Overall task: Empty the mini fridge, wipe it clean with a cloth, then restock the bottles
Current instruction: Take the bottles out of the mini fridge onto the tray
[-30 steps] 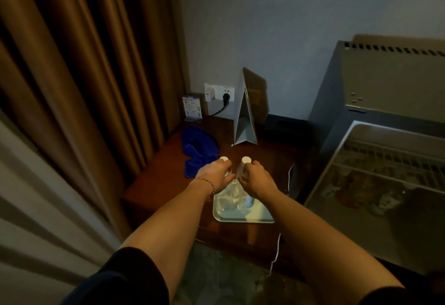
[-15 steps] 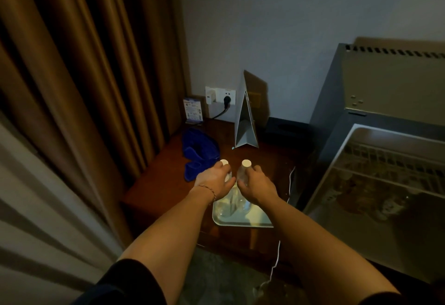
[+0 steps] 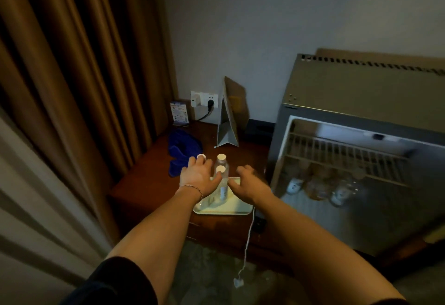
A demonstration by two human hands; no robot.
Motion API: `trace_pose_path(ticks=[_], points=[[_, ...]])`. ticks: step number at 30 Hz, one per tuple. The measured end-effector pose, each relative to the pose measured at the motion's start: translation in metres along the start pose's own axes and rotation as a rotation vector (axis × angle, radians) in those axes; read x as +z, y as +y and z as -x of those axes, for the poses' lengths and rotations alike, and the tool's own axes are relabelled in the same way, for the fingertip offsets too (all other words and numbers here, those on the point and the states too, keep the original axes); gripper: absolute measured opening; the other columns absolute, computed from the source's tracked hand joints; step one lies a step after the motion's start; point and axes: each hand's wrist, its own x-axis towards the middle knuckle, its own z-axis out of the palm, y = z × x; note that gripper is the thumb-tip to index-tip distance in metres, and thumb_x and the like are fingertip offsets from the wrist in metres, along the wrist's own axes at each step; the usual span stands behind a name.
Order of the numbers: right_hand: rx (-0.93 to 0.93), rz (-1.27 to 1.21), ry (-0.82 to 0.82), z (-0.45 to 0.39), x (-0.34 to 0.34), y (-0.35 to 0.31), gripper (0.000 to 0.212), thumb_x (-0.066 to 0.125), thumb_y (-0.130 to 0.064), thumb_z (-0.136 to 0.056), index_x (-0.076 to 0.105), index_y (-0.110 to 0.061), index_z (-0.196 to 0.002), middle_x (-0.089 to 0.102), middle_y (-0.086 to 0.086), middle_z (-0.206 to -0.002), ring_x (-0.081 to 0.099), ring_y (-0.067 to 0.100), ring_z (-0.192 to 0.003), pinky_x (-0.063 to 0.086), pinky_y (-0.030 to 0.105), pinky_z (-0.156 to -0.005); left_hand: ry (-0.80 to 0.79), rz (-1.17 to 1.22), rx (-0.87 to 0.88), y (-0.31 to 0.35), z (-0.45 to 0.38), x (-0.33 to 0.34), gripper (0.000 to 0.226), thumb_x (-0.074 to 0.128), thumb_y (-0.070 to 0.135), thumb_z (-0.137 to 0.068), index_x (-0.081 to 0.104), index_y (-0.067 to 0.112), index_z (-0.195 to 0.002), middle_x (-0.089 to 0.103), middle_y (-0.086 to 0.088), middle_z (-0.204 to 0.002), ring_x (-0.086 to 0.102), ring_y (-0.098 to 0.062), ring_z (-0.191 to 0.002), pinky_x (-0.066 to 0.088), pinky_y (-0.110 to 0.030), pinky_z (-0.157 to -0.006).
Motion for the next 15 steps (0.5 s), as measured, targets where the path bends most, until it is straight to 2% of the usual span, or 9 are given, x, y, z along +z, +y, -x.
trace_pose_path(ticks=[3, 5, 9, 15], points=[[-0.014, 0.036, 0.041, 0.038, -0.017, 0.033, 0.031, 0.052, -0.044, -0.095, 0.055, -0.016, -0.107, 0.058, 0.007, -0.105, 0.059, 0.026, -0.097, 0.052, 0.040, -0.085, -0.054, -0.019, 0.069, 0.042, 0.020, -0.001, 0.056, 0.038, 0.060, -0.091, 0.050, 0.023, -0.132, 0.048, -0.005, -0.136, 0.037, -0.027, -0.129, 0.041, -0.046, -0.100], [0.014, 0.054, 0.096, 0.065, -0.031, 0.058, 0.030, 0.054, -0.045, -0.093, 0.058, -0.016, -0.097, 0.063, 0.008, -0.096, 0.062, 0.028, -0.089, 0.053, 0.039, -0.076, -0.084, -0.022, 0.105, 0.076, 0.034, -0.002, 0.056, 0.039, 0.061, -0.091, 0.053, 0.022, -0.129, 0.049, -0.006, -0.136, 0.039, -0.027, -0.129, 0.040, -0.044, -0.100], [0.124, 0.156, 0.172, 0.117, -0.059, 0.117, 0.036, 0.052, -0.048, -0.096, 0.057, -0.013, -0.104, 0.063, 0.012, -0.098, 0.062, 0.031, -0.088, 0.050, 0.037, -0.068, -0.173, 0.003, 0.187, 0.150, 0.060, 0.000, 0.057, 0.042, 0.060, -0.092, 0.056, 0.018, -0.128, 0.055, -0.012, -0.129, 0.041, -0.030, -0.126, 0.043, -0.042, -0.099], [0.241, 0.200, 0.239, 0.164, -0.090, 0.171, 0.043, 0.049, -0.047, -0.099, 0.054, -0.011, -0.121, 0.056, 0.013, -0.115, 0.059, 0.032, -0.097, 0.049, 0.039, -0.073, -0.187, 0.006, 0.261, 0.231, 0.086, -0.001, 0.058, 0.040, 0.060, -0.093, 0.052, 0.018, -0.132, 0.054, -0.012, -0.131, 0.045, -0.031, -0.124, 0.042, -0.044, -0.100]])
